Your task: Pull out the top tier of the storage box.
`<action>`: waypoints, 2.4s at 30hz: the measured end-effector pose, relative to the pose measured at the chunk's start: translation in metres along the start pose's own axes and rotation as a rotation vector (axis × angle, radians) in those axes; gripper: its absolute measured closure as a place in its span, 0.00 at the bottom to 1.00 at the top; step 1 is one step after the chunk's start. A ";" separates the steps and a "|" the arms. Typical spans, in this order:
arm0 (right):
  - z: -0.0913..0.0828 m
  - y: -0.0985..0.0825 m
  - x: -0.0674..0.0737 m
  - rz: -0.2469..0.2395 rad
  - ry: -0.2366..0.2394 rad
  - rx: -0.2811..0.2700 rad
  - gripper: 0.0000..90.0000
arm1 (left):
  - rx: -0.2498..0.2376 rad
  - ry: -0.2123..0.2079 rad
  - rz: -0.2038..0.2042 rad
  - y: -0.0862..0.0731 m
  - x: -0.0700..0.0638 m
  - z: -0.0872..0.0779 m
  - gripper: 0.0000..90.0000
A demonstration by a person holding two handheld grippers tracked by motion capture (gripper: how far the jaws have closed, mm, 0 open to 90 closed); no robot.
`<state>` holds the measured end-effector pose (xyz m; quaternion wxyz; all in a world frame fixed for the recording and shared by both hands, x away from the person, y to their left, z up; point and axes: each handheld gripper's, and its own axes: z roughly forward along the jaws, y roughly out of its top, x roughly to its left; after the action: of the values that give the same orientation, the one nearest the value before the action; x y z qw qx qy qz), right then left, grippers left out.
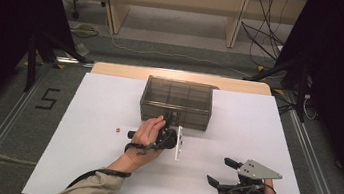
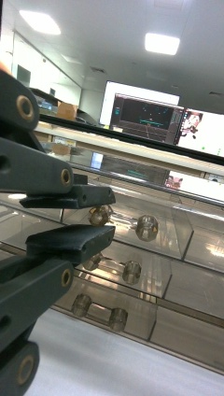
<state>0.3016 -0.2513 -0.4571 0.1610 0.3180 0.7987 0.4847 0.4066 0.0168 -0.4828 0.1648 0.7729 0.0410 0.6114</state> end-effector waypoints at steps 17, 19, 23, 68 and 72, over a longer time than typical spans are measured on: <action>0.000 0.000 0.000 0.001 0.000 0.001 0.18 | 0.005 -0.001 0.006 0.001 -0.001 -0.003 0.89; 0.000 0.000 0.000 0.000 0.000 0.001 0.18 | 0.006 -0.001 0.008 0.001 -0.001 -0.003 0.89; 0.000 0.000 0.000 0.000 0.000 0.001 0.18 | -0.001 0.001 0.008 0.000 -0.001 -0.004 0.89; 0.001 0.000 0.000 0.002 0.000 0.003 0.18 | -0.022 0.002 0.015 -0.002 -0.005 -0.019 0.89; 0.001 0.000 0.000 0.000 0.001 0.003 0.18 | -0.023 0.006 0.015 -0.002 -0.006 -0.020 0.89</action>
<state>0.3017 -0.2509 -0.4576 0.1602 0.3181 0.7994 0.4839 0.3859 0.0209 -0.4852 0.1689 0.7695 0.0283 0.6153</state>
